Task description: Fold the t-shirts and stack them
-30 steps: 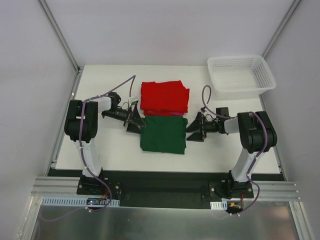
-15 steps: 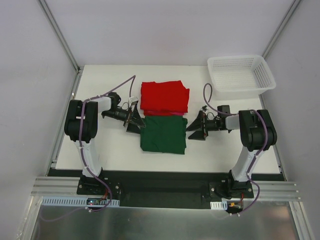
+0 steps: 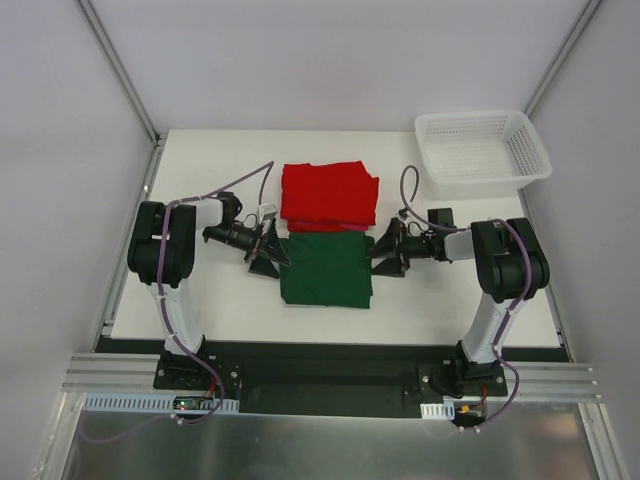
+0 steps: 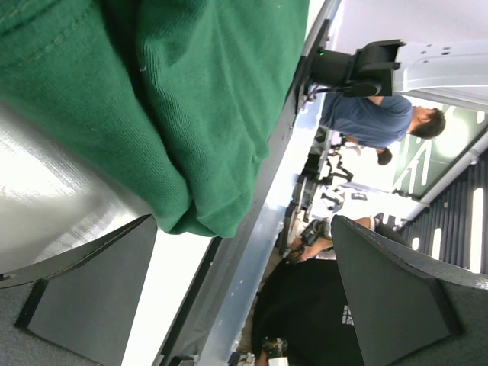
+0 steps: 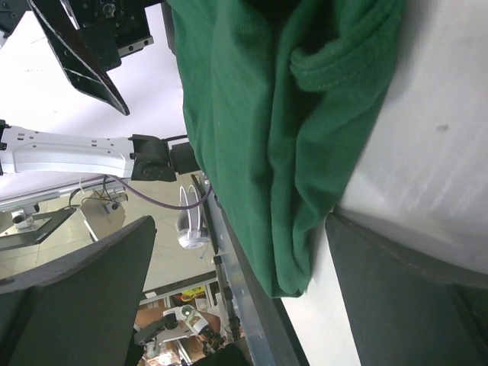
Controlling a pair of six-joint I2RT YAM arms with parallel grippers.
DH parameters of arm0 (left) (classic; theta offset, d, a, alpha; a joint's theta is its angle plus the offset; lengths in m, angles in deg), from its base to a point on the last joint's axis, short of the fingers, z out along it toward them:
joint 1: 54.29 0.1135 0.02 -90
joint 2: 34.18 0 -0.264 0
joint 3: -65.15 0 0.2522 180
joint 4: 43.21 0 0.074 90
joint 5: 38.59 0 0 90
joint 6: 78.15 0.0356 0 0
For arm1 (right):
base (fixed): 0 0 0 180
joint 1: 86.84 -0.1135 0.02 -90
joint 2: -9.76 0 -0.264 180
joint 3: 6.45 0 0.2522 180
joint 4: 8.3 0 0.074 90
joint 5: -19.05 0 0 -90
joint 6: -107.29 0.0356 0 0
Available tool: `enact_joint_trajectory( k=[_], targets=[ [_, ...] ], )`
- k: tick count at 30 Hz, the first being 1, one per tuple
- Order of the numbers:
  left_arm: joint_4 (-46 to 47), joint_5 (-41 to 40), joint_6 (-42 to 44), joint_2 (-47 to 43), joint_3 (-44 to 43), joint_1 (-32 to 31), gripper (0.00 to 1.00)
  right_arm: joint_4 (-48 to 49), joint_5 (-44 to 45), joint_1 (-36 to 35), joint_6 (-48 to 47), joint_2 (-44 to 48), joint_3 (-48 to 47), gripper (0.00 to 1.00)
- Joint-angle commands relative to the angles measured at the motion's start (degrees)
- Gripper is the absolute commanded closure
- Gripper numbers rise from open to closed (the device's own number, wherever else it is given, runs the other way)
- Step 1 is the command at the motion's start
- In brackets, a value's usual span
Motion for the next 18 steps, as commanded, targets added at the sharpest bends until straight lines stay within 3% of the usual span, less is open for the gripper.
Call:
enact_joint_trajectory(
  k=[1,18],
  targets=[
    [-2.02,-1.27,3.81,0.29,-1.42,-1.25,0.01,2.84,6.42,-1.61,2.1,-2.14,-0.31,0.0],
    [-4.57,-2.77,6.45,6.36,-9.51,-4.5,0.01,0.76,6.42,-3.63,-1.49,-2.06,-0.04,0.0]
  ],
)
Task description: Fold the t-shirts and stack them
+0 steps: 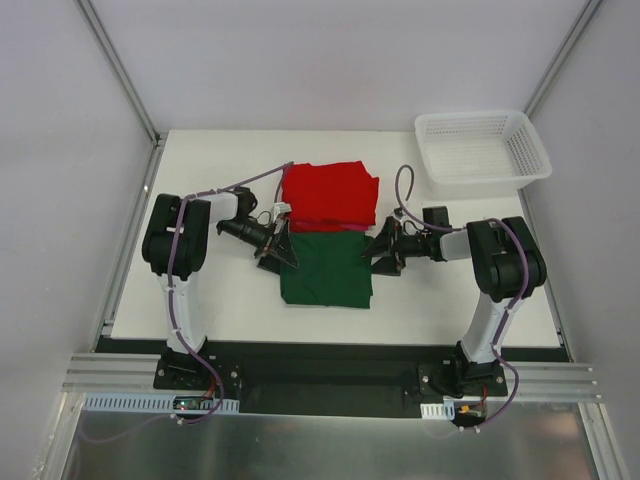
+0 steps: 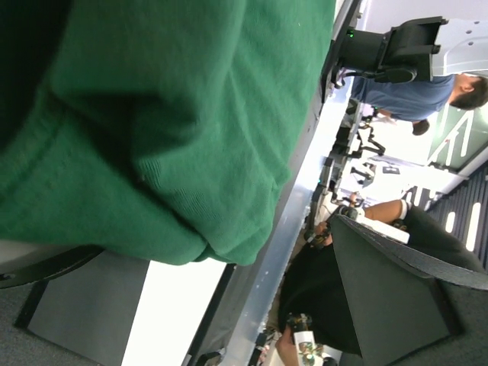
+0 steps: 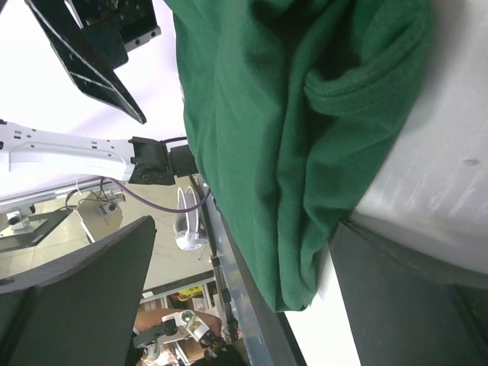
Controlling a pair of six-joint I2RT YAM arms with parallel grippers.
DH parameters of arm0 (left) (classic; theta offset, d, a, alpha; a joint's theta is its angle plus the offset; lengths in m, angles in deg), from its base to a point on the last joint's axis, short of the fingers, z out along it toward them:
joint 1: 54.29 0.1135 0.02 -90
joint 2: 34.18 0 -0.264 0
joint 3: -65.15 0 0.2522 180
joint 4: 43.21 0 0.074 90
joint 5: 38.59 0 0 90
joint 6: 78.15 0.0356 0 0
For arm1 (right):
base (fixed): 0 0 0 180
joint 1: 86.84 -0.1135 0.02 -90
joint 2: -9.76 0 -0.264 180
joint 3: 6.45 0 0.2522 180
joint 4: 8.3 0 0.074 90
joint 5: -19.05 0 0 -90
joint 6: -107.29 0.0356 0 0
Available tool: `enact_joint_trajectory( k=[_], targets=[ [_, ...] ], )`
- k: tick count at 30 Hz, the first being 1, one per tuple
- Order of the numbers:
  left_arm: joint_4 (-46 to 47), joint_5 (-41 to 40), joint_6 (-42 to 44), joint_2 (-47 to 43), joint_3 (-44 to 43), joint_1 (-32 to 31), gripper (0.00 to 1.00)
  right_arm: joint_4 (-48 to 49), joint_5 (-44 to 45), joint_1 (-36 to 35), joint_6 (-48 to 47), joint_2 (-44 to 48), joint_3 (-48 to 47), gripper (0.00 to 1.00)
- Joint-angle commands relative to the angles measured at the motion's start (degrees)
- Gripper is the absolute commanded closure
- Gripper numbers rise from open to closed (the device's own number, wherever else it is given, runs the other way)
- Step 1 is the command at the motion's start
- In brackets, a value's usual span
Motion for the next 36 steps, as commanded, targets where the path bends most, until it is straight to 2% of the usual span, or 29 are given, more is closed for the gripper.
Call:
enact_joint_trajectory(
  k=[1,12,18,26,27,29,30,31,34,36],
  targets=[
    [-1.69,0.51,2.26,1.29,-2.87,-0.22,0.01,-3.01,5.02,-1.54,-5.5,-1.38,0.48,0.0],
    [-1.42,0.34,1.82,0.95,-3.13,-0.84,0.01,-1.33,4.49,-2.24,-3.91,-2.52,0.48,0.0],
    [-0.55,-0.8,1.11,1.03,-3.13,-0.84,0.01,-8.88,4.93,-2.77,-10.23,-1.82,-1.89,0.18],
    [1.39,-2.83,-1.61,1.91,-4.27,-0.84,0.02,-12.15,5.81,-3.21,-12.62,-0.94,-3.39,0.27],
    [1.48,-2.74,-1.53,2.17,-4.54,-0.84,0.04,-12.76,5.81,-3.21,-12.88,-0.94,-3.56,0.3],
    [1.48,-3.09,-1.61,2.35,-4.89,-0.84,0.14,-12.86,5.37,-3.21,-13.06,-1.11,-3.83,0.35],
    [1.48,-3.26,-1.61,2.26,-4.89,-0.84,0.18,-12.86,5.28,-3.21,-13.15,-1.12,-3.91,0.46],
    [1.39,-3.18,-1.79,2.26,-4.54,-0.84,0.21,-12.86,5.19,-3.21,-13.15,-1.12,-3.91,0.51],
    [1.56,-4.05,-2.05,1.39,-3.57,-0.84,0.27,-12.68,4.67,-3.38,-13.06,-1.64,-4.44,0.6],
    [1.57,-3.97,-1.88,0.86,-2.96,-0.84,0.35,-12.24,4.84,-3.47,-12.45,-2.08,-4.79,0.66]
  ],
)
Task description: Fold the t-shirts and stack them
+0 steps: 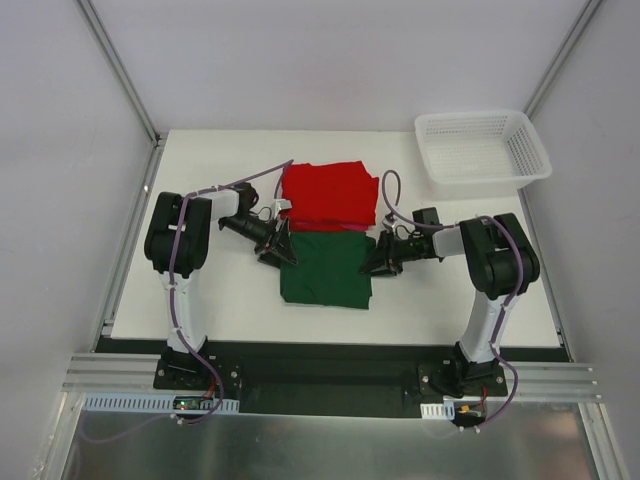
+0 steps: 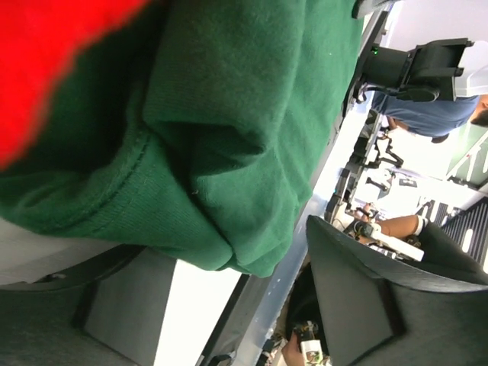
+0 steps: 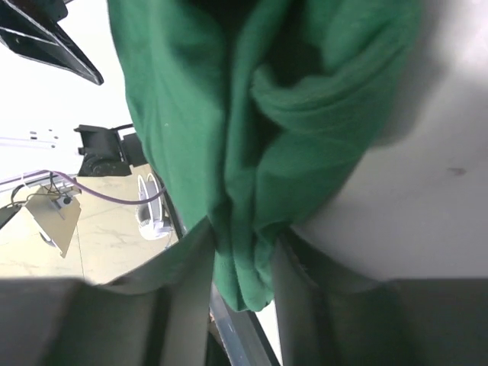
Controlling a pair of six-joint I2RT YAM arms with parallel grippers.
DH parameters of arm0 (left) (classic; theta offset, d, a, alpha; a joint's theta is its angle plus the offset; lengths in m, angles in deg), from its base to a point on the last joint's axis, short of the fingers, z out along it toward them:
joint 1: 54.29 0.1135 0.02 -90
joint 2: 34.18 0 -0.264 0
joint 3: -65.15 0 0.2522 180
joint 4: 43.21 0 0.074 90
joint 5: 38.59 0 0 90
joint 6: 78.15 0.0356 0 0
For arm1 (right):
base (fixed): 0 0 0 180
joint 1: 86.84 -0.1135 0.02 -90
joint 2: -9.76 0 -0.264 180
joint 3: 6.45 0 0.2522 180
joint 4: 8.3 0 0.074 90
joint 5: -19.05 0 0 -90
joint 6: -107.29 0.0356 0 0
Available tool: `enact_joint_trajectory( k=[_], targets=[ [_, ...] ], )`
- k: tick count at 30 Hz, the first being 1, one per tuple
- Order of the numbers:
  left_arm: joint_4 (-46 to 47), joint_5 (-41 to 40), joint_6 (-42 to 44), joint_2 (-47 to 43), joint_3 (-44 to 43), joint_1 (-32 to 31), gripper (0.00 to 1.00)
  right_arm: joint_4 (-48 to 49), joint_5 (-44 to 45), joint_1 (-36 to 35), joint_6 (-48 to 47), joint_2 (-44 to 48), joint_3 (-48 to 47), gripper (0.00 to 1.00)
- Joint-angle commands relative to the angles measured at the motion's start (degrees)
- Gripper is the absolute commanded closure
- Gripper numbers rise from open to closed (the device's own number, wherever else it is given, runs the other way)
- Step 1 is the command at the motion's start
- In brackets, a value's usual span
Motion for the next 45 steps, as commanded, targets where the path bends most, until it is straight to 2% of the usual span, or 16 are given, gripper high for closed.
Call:
enact_joint_trajectory(
  k=[1,2,4,5,6,7,8,11,26,33,45],
  targets=[
    [0.1,0.03,0.75,-1.0,0.58,-0.42,0.36,-0.5,0.17,-0.76,-1.19,-0.94,-2.04,0.66],
    [0.19,0.21,0.75,-1.18,0.76,-0.42,0.42,-0.5,0.16,-0.76,-1.01,-1.12,-2.3,0.7],
    [0.28,0.56,0.83,-1.18,0.76,-0.42,0.48,-0.42,0.16,-1.02,-0.92,-1.3,-2.65,0.74],
    [0.28,1.08,1.01,-1.18,0.76,-0.42,0.56,-0.33,0.16,-0.94,-0.75,-1.47,-2.66,0.75],
    [0.1,1.52,1.1,-1.09,0.76,-0.42,0.71,-0.15,0.16,-1.02,-0.57,-1.47,-2.74,0.77],
    [0.1,0.75,0.75,-1.09,0.76,-0.51,0.95,-0.07,-0.01,-1.2,-0.57,-1.56,-2.83,0.79],
    [0.19,0.74,0.83,-1.09,0.85,-0.6,1.0,-0.06,-0.1,-1.2,-0.57,-1.47,-2.83,0.85],
    [0.1,1.7,1.1,-1.0,1.02,-0.68,1.0,-0.15,-0.28,-1.2,-0.48,-1.47,-2.92,0.99],
    [-0.07,3.99,0.57,-3.46,1.38,-1.21,1.0,-5.33,-1.33,-2.87,-1.27,5.37,-5.03,0.99],
    [-0.78,5.22,-0.13,-7.24,1.82,-1.3,1.0,-15.43,-1.16,-3.13,-7.77,11.96,-4.85,0.99],
    [-4.55,4.43,1.53,-15.06,1.99,-1.21,1.0,-22.38,-0.72,-3.31,-13.67,17.33,-7.13,0.99]
  ],
)
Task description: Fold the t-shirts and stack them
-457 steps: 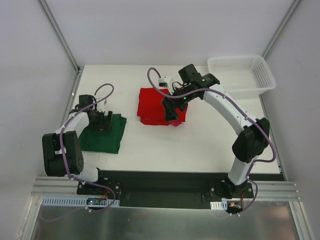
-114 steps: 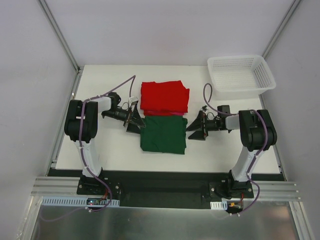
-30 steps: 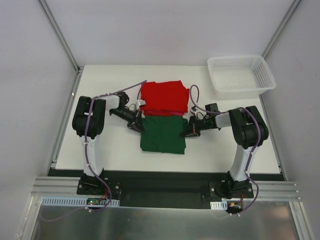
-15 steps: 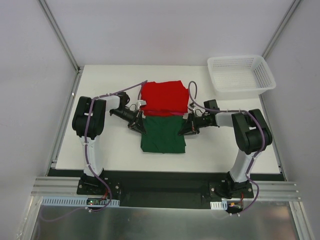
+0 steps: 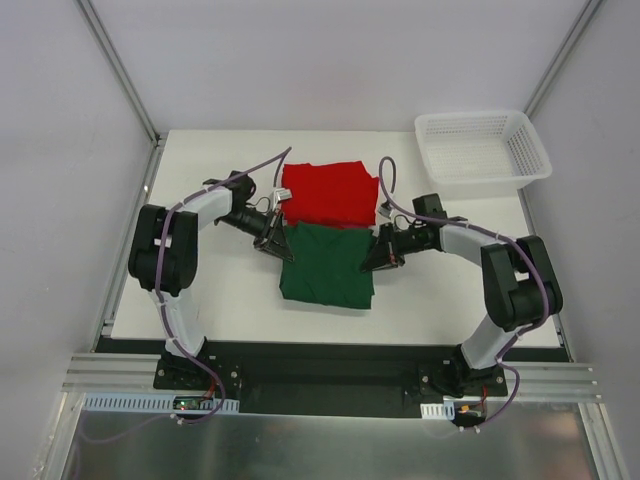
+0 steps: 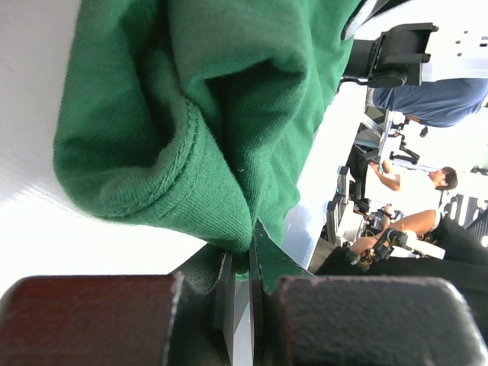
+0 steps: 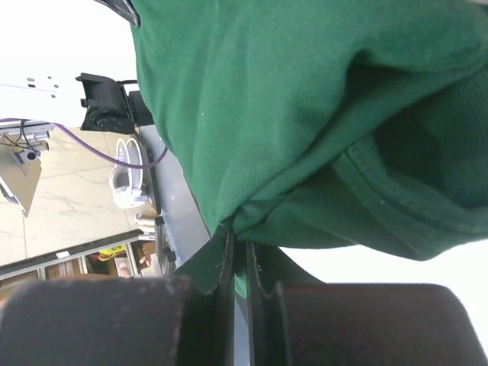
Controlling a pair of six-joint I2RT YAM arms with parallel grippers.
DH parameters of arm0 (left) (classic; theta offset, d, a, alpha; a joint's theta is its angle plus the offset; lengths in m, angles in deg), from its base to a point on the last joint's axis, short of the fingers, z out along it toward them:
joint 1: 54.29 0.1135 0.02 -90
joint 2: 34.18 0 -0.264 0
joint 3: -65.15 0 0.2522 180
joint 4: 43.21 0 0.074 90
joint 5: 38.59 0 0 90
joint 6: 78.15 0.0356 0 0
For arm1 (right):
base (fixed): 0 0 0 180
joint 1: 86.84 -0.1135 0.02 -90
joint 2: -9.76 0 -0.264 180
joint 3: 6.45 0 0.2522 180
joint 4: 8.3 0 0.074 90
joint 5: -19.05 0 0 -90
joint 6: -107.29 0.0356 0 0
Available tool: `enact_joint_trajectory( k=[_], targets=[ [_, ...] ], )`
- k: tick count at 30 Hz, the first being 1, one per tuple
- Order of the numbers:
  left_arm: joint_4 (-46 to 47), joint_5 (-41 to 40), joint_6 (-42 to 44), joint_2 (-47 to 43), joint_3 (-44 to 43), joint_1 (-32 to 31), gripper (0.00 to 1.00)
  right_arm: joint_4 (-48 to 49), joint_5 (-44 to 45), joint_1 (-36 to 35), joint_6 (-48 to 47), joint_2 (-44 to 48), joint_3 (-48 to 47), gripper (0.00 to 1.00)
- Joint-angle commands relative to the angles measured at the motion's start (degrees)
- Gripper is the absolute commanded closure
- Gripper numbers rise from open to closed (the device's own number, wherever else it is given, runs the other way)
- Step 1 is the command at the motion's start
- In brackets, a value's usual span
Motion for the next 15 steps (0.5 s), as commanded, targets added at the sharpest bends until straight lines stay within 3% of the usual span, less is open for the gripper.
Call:
enact_joint_trajectory(
  k=[1,15],
  targets=[
    [-3.07,1.96,2.56,-5.05,-0.19,-0.45,1.0,-3.96,-1.13,-0.32,-3.5,3.96,-3.84,0.99],
    [-7.73,-1.21,6.61,-7.17,-7.66,1.4,1.0,-8.53,0.71,0.74,-7.81,3.0,-15.44,0.99]
  ],
)
